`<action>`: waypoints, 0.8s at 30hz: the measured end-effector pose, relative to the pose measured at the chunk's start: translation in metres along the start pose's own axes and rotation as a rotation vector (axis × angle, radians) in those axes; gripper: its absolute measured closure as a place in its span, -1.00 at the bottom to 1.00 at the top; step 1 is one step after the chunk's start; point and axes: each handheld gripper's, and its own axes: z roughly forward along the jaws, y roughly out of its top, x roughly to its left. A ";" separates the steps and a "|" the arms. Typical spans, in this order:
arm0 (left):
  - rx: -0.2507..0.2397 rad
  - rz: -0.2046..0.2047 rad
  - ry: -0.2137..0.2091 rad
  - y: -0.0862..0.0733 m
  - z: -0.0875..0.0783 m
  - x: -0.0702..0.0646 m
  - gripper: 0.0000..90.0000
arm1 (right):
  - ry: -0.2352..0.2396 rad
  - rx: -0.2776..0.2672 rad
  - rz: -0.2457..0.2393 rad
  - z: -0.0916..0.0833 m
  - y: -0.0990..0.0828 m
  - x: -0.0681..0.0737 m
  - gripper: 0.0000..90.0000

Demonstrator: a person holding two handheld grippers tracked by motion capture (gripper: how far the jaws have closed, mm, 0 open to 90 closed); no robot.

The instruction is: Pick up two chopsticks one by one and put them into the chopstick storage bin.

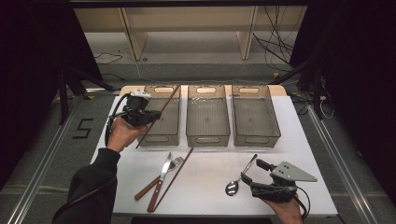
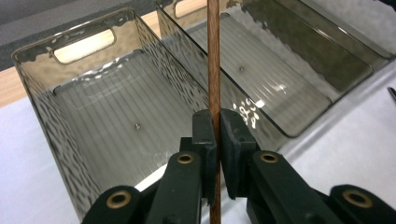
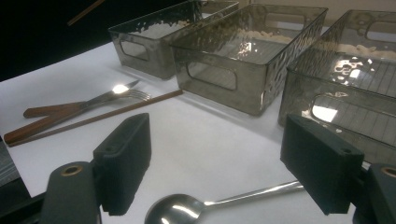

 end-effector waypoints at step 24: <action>-0.044 -0.022 0.078 0.016 0.044 0.041 0.87 | 0.010 -0.002 0.007 0.000 -0.001 -0.001 -0.44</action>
